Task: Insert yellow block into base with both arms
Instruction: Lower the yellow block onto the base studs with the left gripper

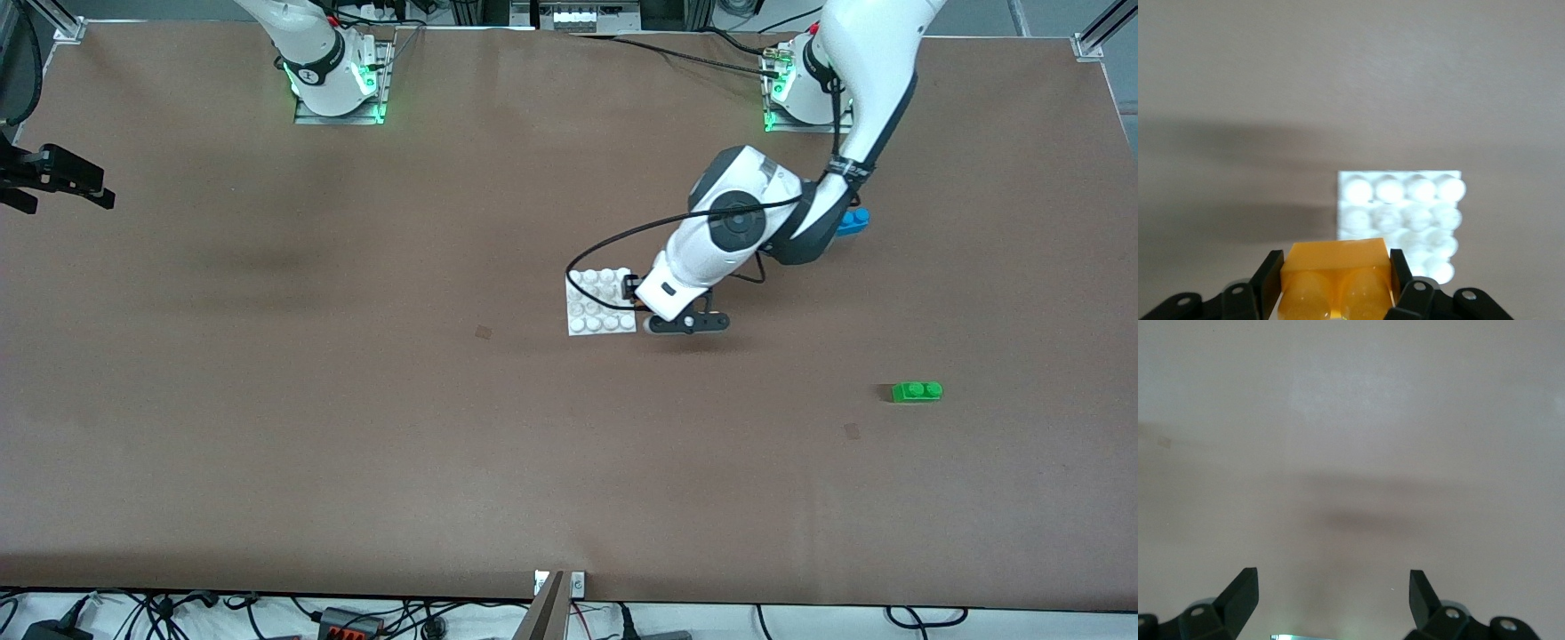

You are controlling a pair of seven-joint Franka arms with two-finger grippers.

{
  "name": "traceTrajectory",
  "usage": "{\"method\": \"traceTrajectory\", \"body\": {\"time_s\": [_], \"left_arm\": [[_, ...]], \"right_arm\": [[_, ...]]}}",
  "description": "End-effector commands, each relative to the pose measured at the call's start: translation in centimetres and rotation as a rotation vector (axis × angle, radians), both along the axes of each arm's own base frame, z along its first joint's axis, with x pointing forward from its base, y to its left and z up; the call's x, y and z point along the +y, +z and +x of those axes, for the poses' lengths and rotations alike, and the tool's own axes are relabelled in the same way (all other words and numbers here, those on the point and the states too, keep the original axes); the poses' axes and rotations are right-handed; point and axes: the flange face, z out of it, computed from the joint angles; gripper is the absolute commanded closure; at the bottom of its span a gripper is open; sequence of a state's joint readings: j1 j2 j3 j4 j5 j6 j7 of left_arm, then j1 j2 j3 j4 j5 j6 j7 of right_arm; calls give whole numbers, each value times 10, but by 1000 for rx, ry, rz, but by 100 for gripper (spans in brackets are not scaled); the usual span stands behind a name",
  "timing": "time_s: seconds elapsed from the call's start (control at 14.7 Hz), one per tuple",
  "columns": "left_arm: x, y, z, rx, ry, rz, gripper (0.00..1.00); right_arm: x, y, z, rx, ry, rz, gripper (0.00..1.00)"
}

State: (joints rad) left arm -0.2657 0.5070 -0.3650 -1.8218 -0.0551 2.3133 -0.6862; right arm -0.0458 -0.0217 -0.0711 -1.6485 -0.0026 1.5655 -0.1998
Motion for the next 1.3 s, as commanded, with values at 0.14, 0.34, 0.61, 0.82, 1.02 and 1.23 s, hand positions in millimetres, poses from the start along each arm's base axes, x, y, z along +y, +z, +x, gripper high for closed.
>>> {"method": "traceTrajectory", "body": {"time_s": [0.14, 0.34, 0.61, 0.82, 1.02, 1.23], "left_arm": [[-52, -19, -15, -2, 46, 1, 43], [-69, -33, -22, -25, 26, 37, 43], [-75, -40, -24, -100, -10, 74, 43], [-75, -42, -26, -116, -34, 92, 43], [-71, -46, -31, -106, -38, 104, 42], [-77, -47, -40, -96, -2, 111, 43]], "right_arm": [[3, 2, -4, -2, 6, 8, 0], [3, 2, -4, -2, 6, 8, 0], [3, 2, -4, -2, 6, 8, 0], [3, 2, -4, -2, 4, 8, 0], [3, 1, -5, -1, 6, 8, 0], [2, 2, -5, -2, 4, 8, 0]]}}
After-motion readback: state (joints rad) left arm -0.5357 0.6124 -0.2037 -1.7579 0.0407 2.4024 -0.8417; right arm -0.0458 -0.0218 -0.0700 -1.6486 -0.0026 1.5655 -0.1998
